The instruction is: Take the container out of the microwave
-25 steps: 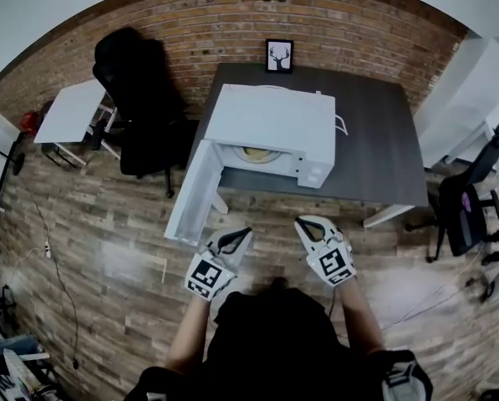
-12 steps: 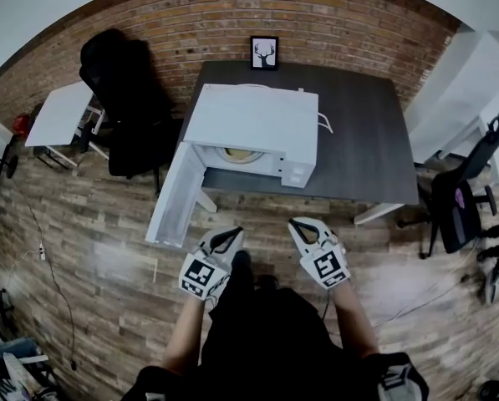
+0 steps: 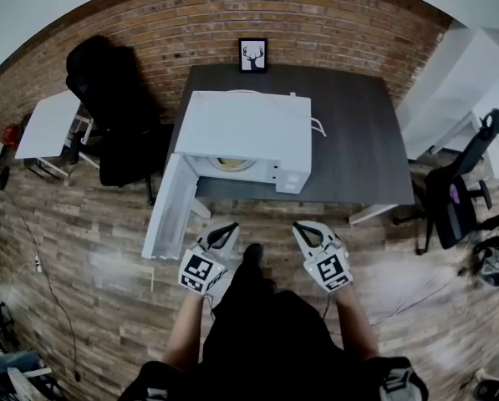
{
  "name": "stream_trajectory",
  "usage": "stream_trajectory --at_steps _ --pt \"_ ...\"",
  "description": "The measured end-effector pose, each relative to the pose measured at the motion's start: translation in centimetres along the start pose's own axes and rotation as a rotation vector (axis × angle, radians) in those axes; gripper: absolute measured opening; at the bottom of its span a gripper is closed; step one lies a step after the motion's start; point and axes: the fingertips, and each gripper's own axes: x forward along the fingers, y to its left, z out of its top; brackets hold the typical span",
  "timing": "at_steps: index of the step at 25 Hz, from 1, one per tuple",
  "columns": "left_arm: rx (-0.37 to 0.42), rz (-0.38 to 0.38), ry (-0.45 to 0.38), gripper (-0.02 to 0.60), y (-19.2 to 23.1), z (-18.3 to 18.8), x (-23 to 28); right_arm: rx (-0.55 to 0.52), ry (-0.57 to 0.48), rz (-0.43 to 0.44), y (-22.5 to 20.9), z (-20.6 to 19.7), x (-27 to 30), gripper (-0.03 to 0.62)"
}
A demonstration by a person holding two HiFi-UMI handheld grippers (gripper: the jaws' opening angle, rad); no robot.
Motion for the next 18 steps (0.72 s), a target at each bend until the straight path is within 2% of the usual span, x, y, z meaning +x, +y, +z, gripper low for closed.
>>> stream_trajectory --at_steps 6,9,18 --pt "0.013 -0.003 0.035 0.002 2.6 -0.1 1.5 -0.004 0.021 -0.011 -1.9 0.4 1.8 0.000" --pt "0.014 -0.003 0.024 0.002 4.1 -0.2 2.2 -0.023 0.024 -0.005 -2.1 0.9 3.1 0.000" --pt "0.004 -0.018 0.059 0.002 8.5 -1.9 4.1 -0.024 0.048 -0.012 -3.5 1.7 6.6 0.000"
